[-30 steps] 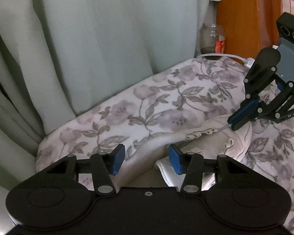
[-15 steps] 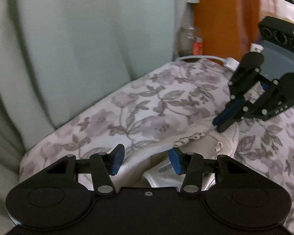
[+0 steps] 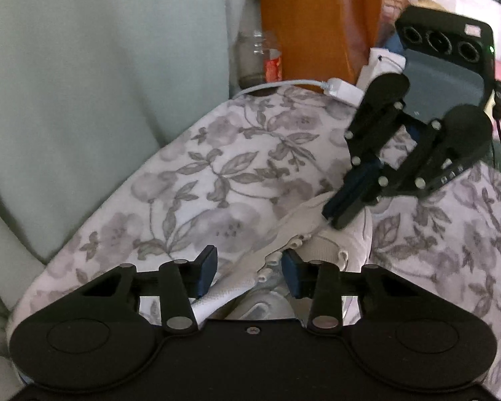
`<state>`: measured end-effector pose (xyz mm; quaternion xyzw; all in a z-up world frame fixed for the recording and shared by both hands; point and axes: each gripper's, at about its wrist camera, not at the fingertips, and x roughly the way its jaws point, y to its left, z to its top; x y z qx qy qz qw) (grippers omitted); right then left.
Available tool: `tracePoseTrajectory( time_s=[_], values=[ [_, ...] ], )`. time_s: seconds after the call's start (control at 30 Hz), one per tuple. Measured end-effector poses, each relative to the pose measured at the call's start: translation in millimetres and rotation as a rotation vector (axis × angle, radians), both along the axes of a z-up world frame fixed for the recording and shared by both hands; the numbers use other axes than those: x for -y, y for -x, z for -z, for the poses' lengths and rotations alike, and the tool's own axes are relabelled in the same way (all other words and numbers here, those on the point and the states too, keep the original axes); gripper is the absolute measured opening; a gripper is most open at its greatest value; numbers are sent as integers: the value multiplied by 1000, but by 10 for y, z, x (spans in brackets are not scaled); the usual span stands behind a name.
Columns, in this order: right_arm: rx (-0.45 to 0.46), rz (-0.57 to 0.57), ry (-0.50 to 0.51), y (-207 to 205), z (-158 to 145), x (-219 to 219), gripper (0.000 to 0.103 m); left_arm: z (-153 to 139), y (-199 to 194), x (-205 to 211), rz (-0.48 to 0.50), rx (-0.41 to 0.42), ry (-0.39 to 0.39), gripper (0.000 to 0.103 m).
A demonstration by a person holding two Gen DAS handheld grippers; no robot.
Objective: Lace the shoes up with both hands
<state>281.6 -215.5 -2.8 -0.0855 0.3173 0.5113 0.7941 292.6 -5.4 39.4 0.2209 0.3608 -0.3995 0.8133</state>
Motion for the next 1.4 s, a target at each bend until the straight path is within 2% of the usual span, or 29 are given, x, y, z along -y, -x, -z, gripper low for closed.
tracePoseTrajectory(
  time_s=[0.43,0.87,1.23,1.33,1.4],
  values=[
    [-1,28,45,10,-75,-124,3,9,-50,-18,15,-28,69,38],
    [24,26,101,99,-124,-156,7,21,-49,-43,9,-17,83,39],
    [-21,93,21,7,-153,-66,3,-37,12,-77,-1,-6,96,40],
    [-4,103,-2,22,-179,-30,3,-172,64,-159,-18,3,168,51],
    [5,109,-14,42,-194,-16,3,-284,114,-208,-47,13,209,51]
  ],
)
